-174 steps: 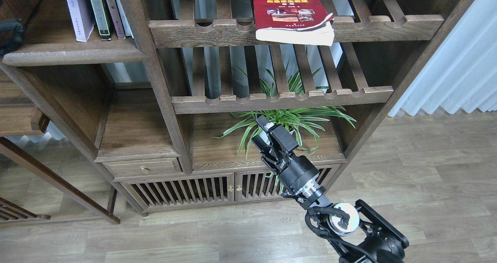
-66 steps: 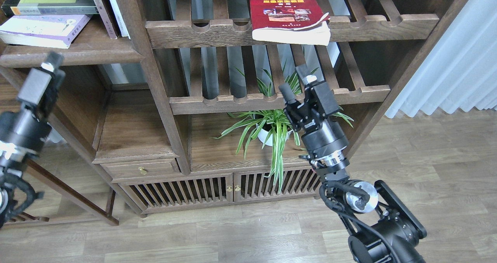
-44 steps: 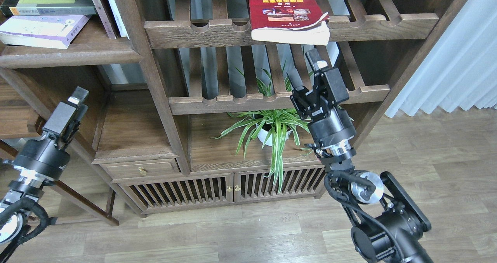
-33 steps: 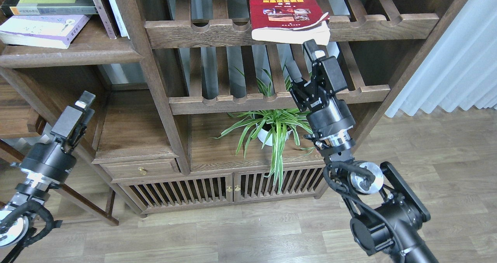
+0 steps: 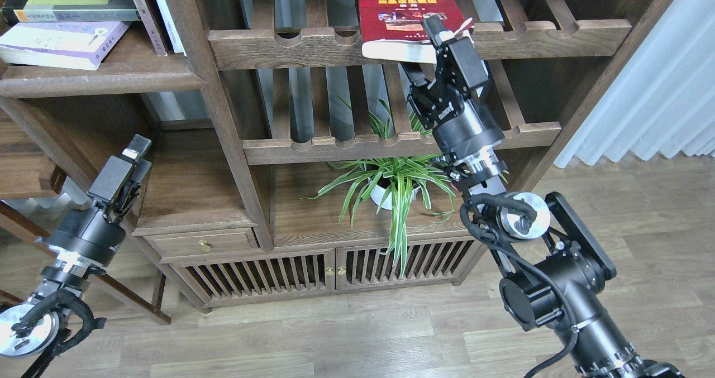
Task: Organize books on shelf
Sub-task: 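Raise the right gripper to the red book on the top shelf, then tip the red book off the top shelf edge with the right gripper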
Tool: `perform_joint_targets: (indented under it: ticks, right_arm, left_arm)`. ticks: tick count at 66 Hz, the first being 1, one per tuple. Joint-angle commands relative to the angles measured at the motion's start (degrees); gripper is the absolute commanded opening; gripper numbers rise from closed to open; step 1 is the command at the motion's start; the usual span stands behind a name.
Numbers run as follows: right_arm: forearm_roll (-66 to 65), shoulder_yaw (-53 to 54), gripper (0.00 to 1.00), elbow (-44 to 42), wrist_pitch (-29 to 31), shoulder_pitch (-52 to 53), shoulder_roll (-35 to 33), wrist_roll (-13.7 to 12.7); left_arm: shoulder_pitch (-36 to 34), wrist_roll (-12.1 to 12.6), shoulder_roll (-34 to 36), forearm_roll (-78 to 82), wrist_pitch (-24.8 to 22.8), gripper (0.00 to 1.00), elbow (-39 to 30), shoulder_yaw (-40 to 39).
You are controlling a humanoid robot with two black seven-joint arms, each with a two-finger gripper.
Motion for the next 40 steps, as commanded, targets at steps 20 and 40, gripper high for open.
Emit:
perform_joint_targets:
  ticks: [20,40]
  right_arm:
    - [0.7,0.42,0.64,-0.63,-2.39,0.62,0.0,1.29]
    - [4.04,1.21,0.19,-1.33,-0.9,0.01,0.0,0.94]
  left_arm:
    - [0.09,0.1,-0.02,0.7,0.0,0.91,-0.1,0.0]
    - [0.18,-0.16,-2.65,0.61,0.0,0.9,0.08,0.79]
